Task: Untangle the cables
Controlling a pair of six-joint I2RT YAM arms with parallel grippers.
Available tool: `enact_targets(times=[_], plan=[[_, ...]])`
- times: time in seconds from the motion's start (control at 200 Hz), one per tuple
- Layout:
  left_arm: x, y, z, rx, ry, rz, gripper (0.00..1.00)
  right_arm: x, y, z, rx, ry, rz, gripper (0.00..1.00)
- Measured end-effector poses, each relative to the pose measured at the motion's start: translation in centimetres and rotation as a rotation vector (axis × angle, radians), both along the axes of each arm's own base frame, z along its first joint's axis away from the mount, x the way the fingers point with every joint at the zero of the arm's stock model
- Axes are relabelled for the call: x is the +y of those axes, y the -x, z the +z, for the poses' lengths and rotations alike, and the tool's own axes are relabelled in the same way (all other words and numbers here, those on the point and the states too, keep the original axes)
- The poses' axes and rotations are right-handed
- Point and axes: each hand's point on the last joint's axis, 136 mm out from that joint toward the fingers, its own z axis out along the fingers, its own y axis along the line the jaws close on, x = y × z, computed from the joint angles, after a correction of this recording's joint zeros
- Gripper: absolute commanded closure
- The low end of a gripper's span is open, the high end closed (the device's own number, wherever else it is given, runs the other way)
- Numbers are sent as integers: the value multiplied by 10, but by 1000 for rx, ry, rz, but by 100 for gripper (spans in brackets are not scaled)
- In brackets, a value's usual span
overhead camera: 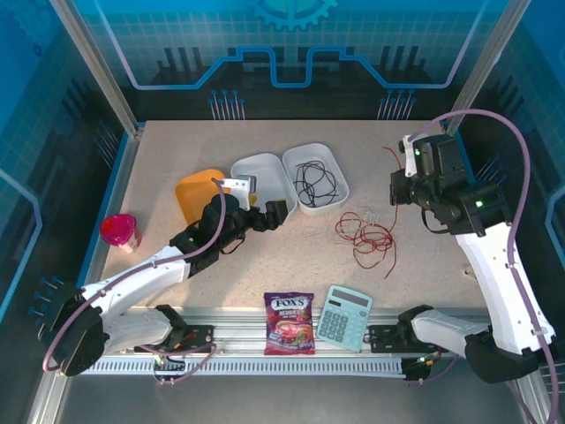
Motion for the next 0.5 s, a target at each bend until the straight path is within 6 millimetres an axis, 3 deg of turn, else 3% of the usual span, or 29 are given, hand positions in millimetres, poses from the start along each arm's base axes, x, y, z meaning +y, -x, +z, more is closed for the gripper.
enact_targets(times=[0.29, 0.5], plan=[[-3, 1, 3, -7, 13, -18, 1, 16, 3, 61, -166, -90, 99, 100], [-5, 2, 5, -12, 21, -29, 1, 24, 7, 79, -219, -120, 150, 100]])
